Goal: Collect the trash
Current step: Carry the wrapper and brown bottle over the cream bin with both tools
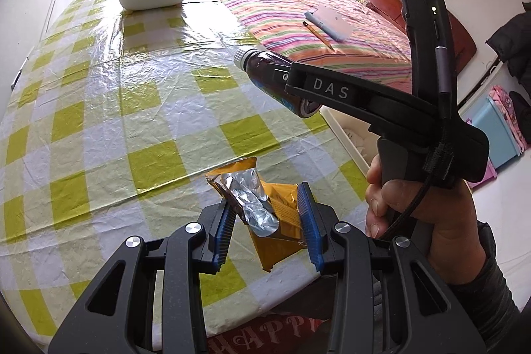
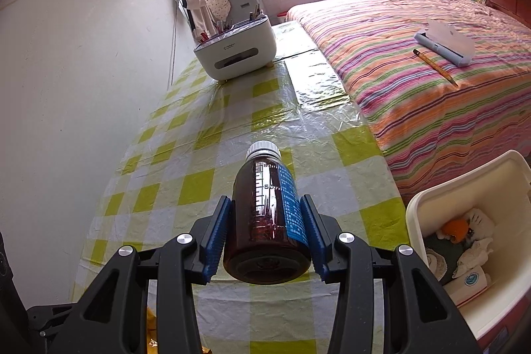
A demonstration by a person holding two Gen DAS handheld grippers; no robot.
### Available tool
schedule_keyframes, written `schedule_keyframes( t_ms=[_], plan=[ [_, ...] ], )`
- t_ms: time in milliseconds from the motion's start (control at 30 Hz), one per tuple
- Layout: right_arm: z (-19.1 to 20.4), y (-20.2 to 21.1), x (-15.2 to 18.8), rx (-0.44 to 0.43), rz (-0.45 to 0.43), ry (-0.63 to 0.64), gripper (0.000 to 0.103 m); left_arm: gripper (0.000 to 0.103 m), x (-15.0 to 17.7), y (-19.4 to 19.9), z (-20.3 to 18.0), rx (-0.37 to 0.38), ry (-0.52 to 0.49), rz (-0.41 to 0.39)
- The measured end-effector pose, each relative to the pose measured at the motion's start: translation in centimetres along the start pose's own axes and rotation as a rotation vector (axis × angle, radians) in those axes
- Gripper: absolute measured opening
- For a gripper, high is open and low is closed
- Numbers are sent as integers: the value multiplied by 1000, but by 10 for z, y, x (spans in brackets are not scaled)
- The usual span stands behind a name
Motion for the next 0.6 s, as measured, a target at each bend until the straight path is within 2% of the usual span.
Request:
schedule_keyframes(
  t_ms=[600],
  plan=[
    [-68,33,-20,11,-95,-175,42,36,-38,-21,-37,38,-22,-19]
  ],
)
Point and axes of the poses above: each gripper's, at about its wrist camera, not at the fingertips, and y roughly against the way its jaws point, z to its left, x to its underside, the point moved 2 cm from there along -y, roughly the way its jaws point, and after that the axes turned 10 degrees about -y, right-handed, at the moved point
